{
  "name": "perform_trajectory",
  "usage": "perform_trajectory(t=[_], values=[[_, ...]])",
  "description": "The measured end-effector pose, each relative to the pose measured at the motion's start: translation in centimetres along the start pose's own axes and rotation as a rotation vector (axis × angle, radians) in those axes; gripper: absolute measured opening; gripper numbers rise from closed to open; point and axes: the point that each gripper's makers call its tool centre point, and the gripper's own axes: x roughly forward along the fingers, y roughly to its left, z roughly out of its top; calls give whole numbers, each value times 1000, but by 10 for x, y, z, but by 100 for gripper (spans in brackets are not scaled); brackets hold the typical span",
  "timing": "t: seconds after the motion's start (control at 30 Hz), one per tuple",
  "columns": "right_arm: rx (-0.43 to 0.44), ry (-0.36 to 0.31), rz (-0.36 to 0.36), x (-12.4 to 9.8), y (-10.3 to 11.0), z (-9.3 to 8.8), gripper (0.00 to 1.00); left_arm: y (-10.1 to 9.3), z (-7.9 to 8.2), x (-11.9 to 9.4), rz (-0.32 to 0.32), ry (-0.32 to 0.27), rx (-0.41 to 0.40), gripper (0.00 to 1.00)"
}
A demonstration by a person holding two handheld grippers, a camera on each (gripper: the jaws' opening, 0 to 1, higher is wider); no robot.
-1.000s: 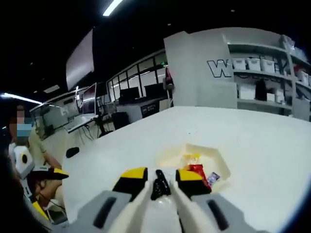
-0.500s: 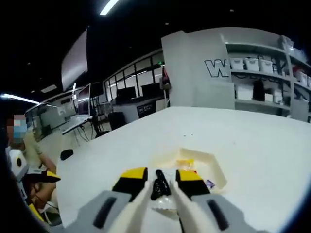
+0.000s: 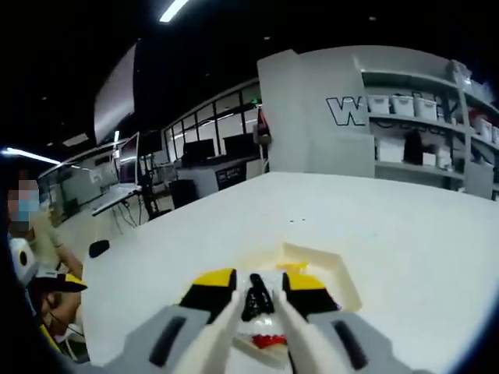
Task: Place the target food into the container with the food tongs after gripping and lifting it, then release it inside without dropping or visibly crushing the food.
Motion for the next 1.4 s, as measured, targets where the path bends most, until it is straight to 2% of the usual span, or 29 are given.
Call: perform_trajectory(t=[0.23,0.27,0.37,0.47,0.8,0.97,1.4], values=[[17,-21,21,7,-4,5,24,2,0,1,5,3,-3,94],[-10,-46,5,6,-6,9,24,2,0,1,4,3,-3,94],[22,-42,29,4,-1,8,24,3,0,2,3,4,-3,94],[-10,-36,25,2,0,7,24,2,0,3,0,9,3,94],[7,-35,48,-9,11,7,24,-4,1,3,-11,3,12,94],[3,-31,64,-16,24,1,24,-9,2,3,-20,3,19,93],[19,-21,88,-30,37,-14,24,-16,1,0,-32,3,31,93]])
